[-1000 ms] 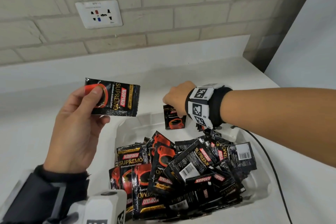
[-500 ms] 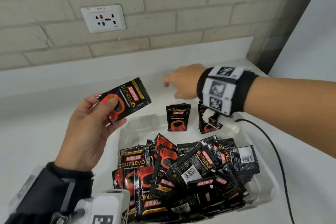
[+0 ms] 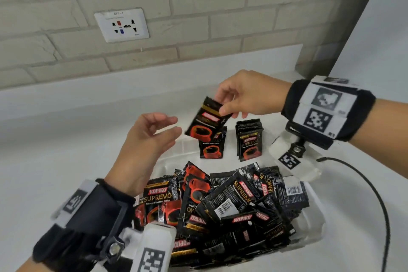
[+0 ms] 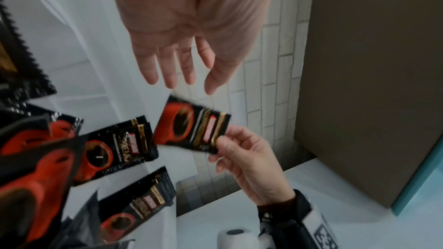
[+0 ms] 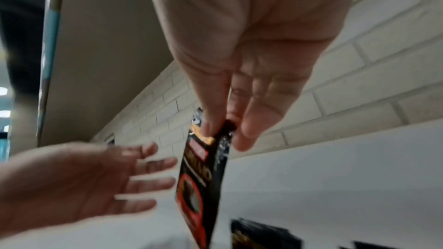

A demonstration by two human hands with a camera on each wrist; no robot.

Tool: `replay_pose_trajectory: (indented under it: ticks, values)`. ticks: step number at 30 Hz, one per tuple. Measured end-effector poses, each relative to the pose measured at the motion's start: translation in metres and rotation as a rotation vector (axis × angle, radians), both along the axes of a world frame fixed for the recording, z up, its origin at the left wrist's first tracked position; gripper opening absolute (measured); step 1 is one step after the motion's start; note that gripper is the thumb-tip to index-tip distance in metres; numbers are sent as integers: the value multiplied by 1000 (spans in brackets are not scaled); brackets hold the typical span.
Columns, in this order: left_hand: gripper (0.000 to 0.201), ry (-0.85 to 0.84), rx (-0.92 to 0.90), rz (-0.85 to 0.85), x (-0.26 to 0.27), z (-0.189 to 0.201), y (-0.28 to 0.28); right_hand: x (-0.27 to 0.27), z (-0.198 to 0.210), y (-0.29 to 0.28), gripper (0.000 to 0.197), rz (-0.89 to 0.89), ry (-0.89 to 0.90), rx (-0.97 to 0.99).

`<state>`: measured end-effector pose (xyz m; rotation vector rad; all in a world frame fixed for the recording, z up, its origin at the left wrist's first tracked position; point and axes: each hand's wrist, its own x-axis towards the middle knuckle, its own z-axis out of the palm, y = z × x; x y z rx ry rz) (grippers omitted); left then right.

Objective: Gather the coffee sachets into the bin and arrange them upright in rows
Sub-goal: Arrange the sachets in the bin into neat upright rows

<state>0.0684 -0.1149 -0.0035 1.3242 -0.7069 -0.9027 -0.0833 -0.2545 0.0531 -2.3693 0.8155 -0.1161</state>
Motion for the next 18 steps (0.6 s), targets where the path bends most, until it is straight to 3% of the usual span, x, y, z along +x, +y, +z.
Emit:
replay_pose_trajectory:
  ticks: [3, 7, 11, 13, 18]
  values:
    - [27, -35, 2, 31, 8, -1, 5, 2, -13, 1, 22, 90, 270, -183]
    - [26, -101, 36, 10, 13, -2, 7, 14, -32, 3, 29, 124, 395, -255]
    - [29, -445, 206, -118, 12, -7, -1, 28, -42, 5, 25, 169, 465, -323]
    - [40, -621, 309, -202, 9, -10, -9, 33, -44, 7, 22, 179, 458, -371]
    - [66, -839, 495, -362, 6, -10, -37, 41, -47, 8, 16, 201, 454, -435]
